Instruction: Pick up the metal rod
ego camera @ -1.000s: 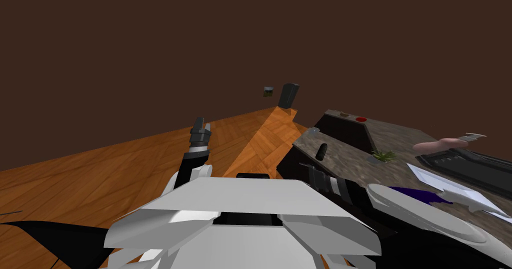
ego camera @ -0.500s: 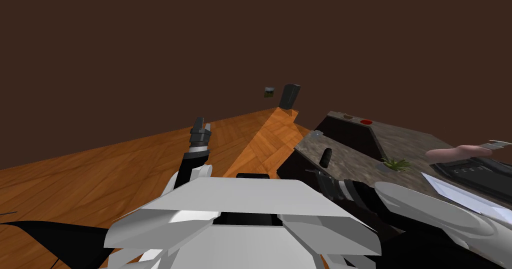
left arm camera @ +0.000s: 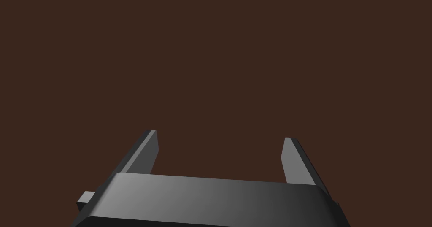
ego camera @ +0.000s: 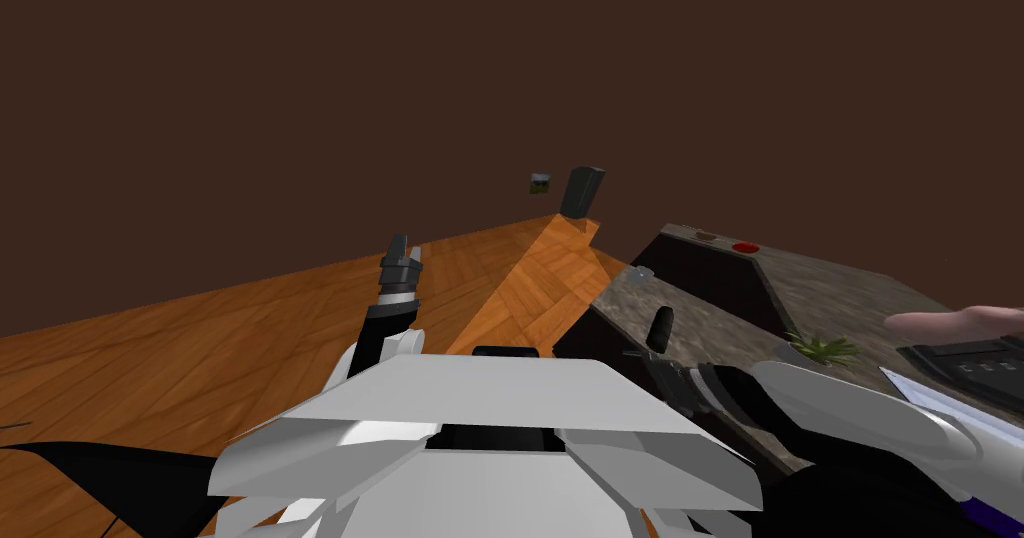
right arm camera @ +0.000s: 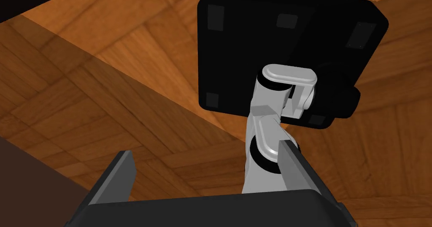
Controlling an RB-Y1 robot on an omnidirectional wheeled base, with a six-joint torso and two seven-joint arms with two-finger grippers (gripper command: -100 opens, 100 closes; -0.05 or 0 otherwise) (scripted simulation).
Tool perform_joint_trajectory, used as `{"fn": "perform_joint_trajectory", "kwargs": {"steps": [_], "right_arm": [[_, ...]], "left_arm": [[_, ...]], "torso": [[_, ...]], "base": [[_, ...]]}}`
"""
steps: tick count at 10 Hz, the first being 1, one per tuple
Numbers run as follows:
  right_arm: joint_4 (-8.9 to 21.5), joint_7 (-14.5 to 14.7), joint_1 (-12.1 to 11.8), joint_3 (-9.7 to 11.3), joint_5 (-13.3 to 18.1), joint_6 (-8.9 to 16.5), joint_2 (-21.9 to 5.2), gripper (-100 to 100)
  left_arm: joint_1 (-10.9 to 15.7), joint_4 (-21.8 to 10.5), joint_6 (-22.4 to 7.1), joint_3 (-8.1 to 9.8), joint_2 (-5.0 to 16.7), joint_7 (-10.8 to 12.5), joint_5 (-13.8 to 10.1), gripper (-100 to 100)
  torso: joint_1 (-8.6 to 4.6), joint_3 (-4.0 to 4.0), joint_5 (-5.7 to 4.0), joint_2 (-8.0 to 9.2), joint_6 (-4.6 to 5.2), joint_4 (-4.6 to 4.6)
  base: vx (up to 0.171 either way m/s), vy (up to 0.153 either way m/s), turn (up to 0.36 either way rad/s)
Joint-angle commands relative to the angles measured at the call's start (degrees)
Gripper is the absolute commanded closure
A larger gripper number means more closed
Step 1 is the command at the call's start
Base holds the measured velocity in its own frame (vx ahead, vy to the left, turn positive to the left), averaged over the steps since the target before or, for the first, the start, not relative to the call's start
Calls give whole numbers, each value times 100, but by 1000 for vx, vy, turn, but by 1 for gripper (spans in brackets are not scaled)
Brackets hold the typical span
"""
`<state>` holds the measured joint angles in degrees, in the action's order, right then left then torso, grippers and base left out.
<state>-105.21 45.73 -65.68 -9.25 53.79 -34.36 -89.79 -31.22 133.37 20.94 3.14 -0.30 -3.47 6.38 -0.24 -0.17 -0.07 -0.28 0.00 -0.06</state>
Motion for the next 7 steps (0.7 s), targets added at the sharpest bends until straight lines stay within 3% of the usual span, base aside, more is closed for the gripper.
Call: {"fn": "perform_joint_trajectory", "kwargs": {"steps": [1, 3, 6, 7], "right_arm": [[211, 76, -52, 42, 210, -65, -238, -100], [354, 113, -147, 12, 375, -103, -448, -100], [749, 196, -372, -90, 788, -179, -970, -100], [749, 196, -372, -90, 788, -179, -970, -100]], "left_arm": [[0, 0, 0, 0, 0, 0, 0, 0], [-1, 0, 0, 0, 0, 0, 0, 0], [0, 0, 0, 0, 0, 0, 0, 0], [-1, 0, 0, 1, 1, 0, 0, 0]], "torso": [[0, 0, 0, 0, 0, 0], [-11, -14, -1, -26, -1, -5], [-14, -7, -2, -13, -1, -3], [-22, -14, -5, -24, -1, -5]], "base": [[101, -53, 26], [148, -78, 36], [115, -91, 40], [126, -97, 11]]}}
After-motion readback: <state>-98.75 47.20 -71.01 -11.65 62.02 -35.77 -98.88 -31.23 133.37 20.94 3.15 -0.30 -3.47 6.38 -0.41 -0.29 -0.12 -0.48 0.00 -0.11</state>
